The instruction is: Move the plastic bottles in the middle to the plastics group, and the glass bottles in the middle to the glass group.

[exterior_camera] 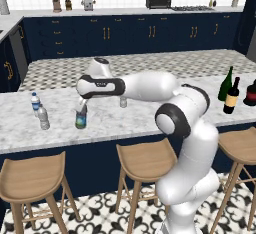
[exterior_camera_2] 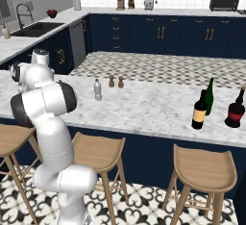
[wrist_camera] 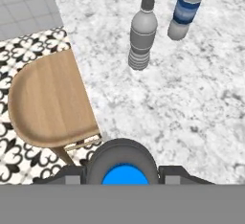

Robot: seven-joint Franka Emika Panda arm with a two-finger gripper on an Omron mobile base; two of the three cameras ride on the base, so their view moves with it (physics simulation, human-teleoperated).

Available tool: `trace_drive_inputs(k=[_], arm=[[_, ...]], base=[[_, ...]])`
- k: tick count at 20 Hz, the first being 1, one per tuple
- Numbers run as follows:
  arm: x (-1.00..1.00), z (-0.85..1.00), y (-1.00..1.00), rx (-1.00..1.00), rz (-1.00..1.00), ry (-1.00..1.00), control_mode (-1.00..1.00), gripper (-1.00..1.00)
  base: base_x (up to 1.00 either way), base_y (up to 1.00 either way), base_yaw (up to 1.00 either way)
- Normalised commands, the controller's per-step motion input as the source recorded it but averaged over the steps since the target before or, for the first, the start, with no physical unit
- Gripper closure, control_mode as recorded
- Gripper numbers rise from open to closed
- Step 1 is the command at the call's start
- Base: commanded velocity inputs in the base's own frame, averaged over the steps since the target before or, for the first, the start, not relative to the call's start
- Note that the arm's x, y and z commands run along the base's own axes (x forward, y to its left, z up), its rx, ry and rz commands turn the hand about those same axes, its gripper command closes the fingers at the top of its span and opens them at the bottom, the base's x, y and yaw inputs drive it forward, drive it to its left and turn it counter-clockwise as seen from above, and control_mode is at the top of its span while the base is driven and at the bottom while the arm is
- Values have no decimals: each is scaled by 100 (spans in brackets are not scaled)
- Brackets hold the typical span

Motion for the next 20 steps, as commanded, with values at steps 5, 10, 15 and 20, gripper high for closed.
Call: trace_drive_inputs(k=[5, 10, 15, 20], arm=[[49, 0, 42, 0, 0, 0, -100, 100], [45, 0, 40, 0, 0, 0, -100, 100], [31, 0, 29, 0, 0, 0, -100, 100], [23, -17, 19, 0, 0, 0, -100, 100]], base=[[0, 0, 0], [0, 0, 0], [0, 0, 0], [0, 0, 0]])
